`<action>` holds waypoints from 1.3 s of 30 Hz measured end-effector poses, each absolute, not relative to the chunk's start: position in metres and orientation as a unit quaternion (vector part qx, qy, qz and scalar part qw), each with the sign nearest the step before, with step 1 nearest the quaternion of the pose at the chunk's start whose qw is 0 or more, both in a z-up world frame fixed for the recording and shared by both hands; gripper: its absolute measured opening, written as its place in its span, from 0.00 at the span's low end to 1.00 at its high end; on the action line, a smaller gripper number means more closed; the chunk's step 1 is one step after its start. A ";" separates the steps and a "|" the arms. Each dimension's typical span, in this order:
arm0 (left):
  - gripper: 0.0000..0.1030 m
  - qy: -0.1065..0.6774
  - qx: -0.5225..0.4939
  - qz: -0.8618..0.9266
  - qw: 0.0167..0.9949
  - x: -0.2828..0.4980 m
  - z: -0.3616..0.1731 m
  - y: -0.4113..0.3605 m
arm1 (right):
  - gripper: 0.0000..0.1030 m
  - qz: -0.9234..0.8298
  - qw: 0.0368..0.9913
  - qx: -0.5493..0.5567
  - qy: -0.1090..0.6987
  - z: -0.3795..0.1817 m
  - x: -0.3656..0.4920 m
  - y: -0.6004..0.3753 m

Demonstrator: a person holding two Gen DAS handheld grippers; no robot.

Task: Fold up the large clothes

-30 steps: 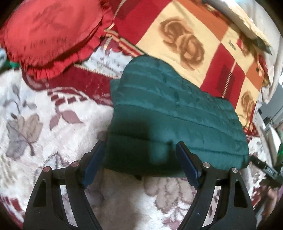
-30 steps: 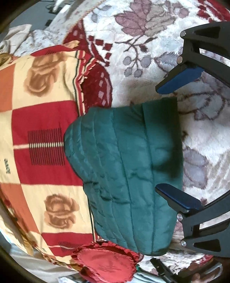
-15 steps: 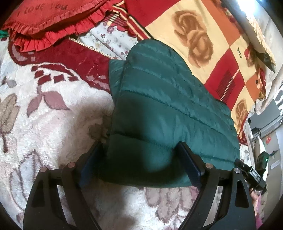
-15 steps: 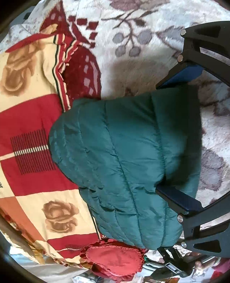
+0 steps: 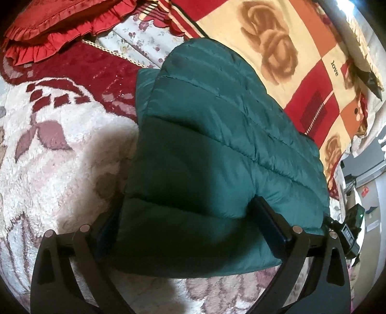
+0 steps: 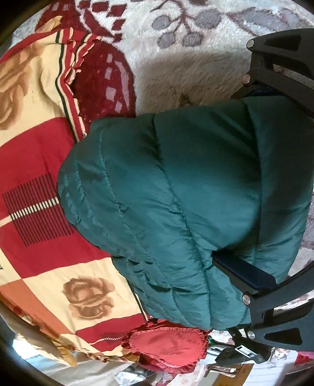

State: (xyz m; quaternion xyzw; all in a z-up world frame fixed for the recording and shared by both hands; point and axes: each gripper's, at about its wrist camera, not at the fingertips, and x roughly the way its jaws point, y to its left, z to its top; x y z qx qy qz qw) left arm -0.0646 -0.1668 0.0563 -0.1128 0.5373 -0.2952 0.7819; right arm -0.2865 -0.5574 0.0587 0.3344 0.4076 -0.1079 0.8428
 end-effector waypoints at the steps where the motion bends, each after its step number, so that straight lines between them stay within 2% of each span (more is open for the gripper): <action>1: 0.95 0.537 -0.111 -0.295 0.783 -0.065 0.057 -0.167 | 1.00 -0.103 0.844 0.334 0.408 0.059 -0.287 -0.558; 2: 0.92 0.533 -0.111 -0.299 0.784 -0.066 0.058 -0.167 | 0.96 -0.099 0.846 0.331 0.406 0.061 -0.288 -0.557; 3: 0.84 0.529 -0.111 -0.302 0.785 -0.068 0.060 -0.166 | 0.93 -0.095 0.849 0.326 0.404 0.063 -0.288 -0.556; 4: 0.75 0.525 -0.108 -0.304 0.788 -0.070 0.062 -0.165 | 0.84 -0.094 0.852 0.321 0.402 0.065 -0.286 -0.554; 5: 0.71 0.520 -0.107 -0.305 0.791 -0.072 0.066 -0.164 | 0.72 -0.094 0.855 0.318 0.400 0.067 -0.288 -0.554; 6: 0.61 0.516 -0.107 -0.307 0.792 -0.074 0.070 -0.162 | 0.66 -0.095 0.857 0.315 0.396 0.071 -0.291 -0.553; 7: 0.49 0.514 -0.106 -0.307 0.794 -0.075 0.073 -0.161 | 0.56 -0.097 0.862 0.311 0.389 0.077 -0.294 -0.552; 8: 0.43 0.509 -0.103 -0.307 0.797 -0.077 0.079 -0.160 | 0.48 -0.099 0.866 0.307 0.382 0.082 -0.297 -0.550; 10: 0.36 0.502 -0.099 -0.310 0.802 -0.081 0.089 -0.159 | 0.42 -0.101 0.874 0.299 0.370 0.095 -0.302 -0.544; 13: 0.33 0.492 -0.089 -0.316 0.806 -0.091 0.104 -0.155 | 0.39 -0.090 0.882 0.292 0.359 0.114 -0.310 -0.532; 24: 0.33 0.494 -0.074 -0.359 0.788 -0.165 0.131 -0.098 | 0.39 -0.046 0.875 0.317 0.363 0.145 -0.387 -0.497; 30: 0.33 0.509 -0.047 -0.352 0.784 -0.200 0.116 -0.075 | 0.41 -0.051 0.860 0.339 0.377 0.133 -0.432 -0.480; 31: 0.35 0.512 -0.041 -0.347 0.785 -0.201 0.111 -0.075 | 0.46 -0.061 0.856 0.338 0.386 0.127 -0.433 -0.480; 32: 0.36 0.516 -0.036 -0.341 0.785 -0.202 0.104 -0.075 | 0.57 -0.079 0.849 0.337 0.399 0.119 -0.433 -0.481; 33: 0.43 0.520 -0.029 -0.332 0.786 -0.203 0.099 -0.076 | 0.63 -0.094 0.843 0.339 0.408 0.113 -0.433 -0.482; 34: 0.53 0.522 -0.025 -0.324 0.789 -0.203 0.097 -0.076 | 0.73 -0.106 0.838 0.340 0.414 0.110 -0.433 -0.484; 35: 0.56 0.523 -0.022 -0.312 0.793 -0.203 0.096 -0.075 | 0.79 -0.115 0.837 0.335 0.418 0.110 -0.433 -0.485; 36: 0.59 0.523 -0.022 -0.308 0.795 -0.204 0.097 -0.073 | 0.80 -0.125 0.838 0.323 0.421 0.113 -0.434 -0.485; 39: 0.59 0.515 -0.003 -0.291 0.806 -0.210 0.108 -0.069 | 0.83 -0.161 0.849 0.272 0.423 0.133 -0.439 -0.480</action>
